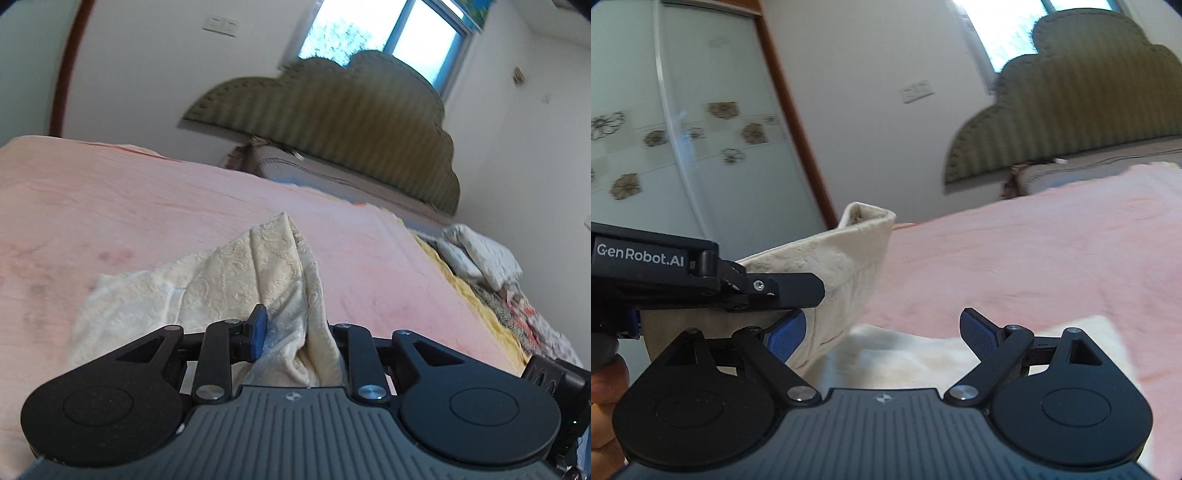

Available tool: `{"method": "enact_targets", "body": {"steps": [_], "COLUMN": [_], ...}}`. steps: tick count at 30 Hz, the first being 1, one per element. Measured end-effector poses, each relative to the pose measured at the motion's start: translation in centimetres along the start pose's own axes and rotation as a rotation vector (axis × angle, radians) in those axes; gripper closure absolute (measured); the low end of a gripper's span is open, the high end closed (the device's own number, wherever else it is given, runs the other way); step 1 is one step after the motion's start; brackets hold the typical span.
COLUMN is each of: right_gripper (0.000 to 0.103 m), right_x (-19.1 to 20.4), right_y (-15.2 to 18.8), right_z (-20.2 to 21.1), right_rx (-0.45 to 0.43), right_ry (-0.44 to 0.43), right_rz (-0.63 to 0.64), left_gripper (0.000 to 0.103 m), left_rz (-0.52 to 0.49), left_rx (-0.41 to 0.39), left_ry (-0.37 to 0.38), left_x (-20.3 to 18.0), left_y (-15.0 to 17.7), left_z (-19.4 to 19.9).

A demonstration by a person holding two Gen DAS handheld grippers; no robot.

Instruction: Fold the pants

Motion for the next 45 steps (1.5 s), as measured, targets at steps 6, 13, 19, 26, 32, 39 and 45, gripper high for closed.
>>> {"method": "enact_targets", "body": {"steps": [6, 13, 19, 26, 32, 39, 45], "right_gripper": [0.012, 0.012, 0.012, 0.012, 0.012, 0.012, 0.012], "right_x": [-6.1, -11.2, -13.9, -15.9, -18.6, -11.5, -4.4], "right_y": [0.0, 0.7, 2.7, 4.9, 3.6, -0.3, 1.5], "right_z": [1.1, 1.7, 2.0, 2.8, 5.6, 3.9, -0.6], "right_rx": [-0.009, 0.005, 0.041, 0.084, 0.003, -0.036, 0.117], "right_ry": [0.066, 0.167, 0.221, 0.292, 0.433, 0.226, -0.007], "right_rz": [-0.108, -0.156, -0.214, -0.202, -0.196, -0.020, 0.106], "left_gripper": [0.071, 0.071, 0.069, 0.049, 0.023, 0.010, 0.010], "left_rz": [-0.097, -0.080, -0.109, -0.009, -0.131, -0.334, -0.255], "left_rx": [0.031, 0.094, 0.162, 0.267, 0.161, 0.085, 0.160], "left_ry": [0.054, 0.092, 0.109, 0.212, 0.173, -0.230, -0.281], "left_x": [-4.7, -7.0, -8.4, -7.3, -6.8, -0.2, 4.1], "left_y": [1.7, 4.0, 6.0, 7.8, 4.9, 2.7, 4.0], "left_z": [-4.4, -8.4, -10.8, -11.7, -8.0, -5.9, -5.9]}}
Point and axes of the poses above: each gripper's, at about its wrist camera, not at the fingertips, and z roughly against the way its jaws point, x to its left, y to its underside, the point moved 6 cm from there along -z, roughly the way its jaws point, and after that the axes turned 12 degrees about y, right-handed, at the moved point
